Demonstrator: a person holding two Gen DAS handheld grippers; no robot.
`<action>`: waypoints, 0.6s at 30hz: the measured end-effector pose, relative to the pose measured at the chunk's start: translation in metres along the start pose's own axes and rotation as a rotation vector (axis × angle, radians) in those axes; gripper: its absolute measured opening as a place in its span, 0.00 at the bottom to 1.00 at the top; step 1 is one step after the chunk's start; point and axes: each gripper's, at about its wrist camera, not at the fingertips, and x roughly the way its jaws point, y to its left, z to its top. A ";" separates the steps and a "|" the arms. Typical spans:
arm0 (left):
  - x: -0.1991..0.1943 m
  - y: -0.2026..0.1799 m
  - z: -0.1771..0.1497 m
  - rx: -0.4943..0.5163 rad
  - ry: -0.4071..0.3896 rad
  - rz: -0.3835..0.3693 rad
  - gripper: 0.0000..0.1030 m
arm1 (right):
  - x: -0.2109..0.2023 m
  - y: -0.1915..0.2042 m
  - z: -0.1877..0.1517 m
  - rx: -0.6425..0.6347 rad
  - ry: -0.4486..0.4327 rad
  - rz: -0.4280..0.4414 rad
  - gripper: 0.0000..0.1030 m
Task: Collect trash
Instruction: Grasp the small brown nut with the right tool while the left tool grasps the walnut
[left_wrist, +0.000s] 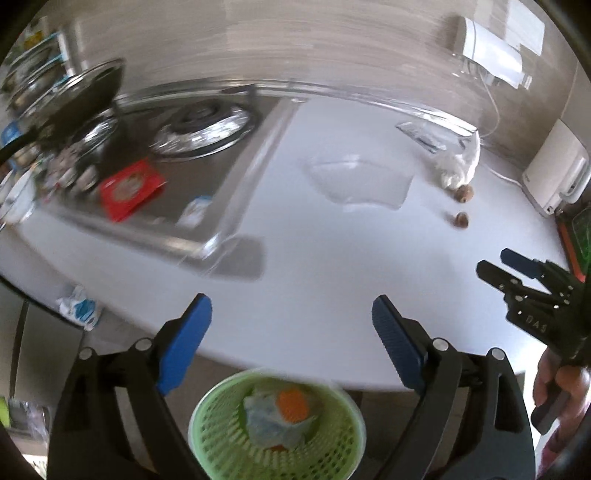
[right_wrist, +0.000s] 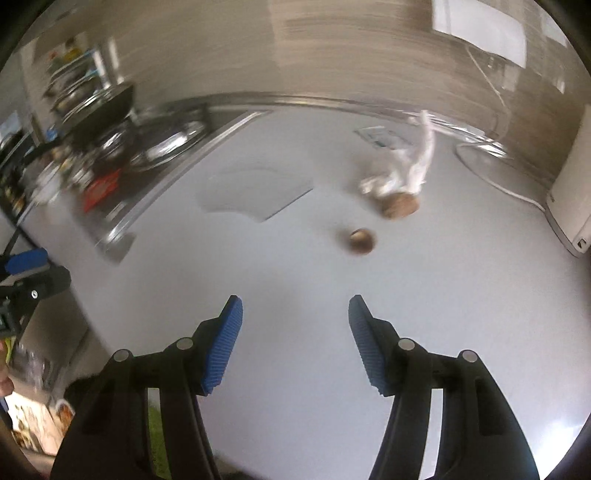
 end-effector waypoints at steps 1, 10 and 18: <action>0.006 -0.006 0.007 0.004 0.002 -0.004 0.83 | 0.006 -0.007 0.005 0.016 -0.003 -0.009 0.58; 0.061 -0.057 0.061 0.035 0.037 -0.027 0.84 | 0.047 -0.043 0.024 0.089 -0.010 -0.036 0.58; 0.079 -0.082 0.089 0.086 0.025 -0.044 0.85 | 0.065 -0.050 0.027 0.071 -0.013 -0.048 0.48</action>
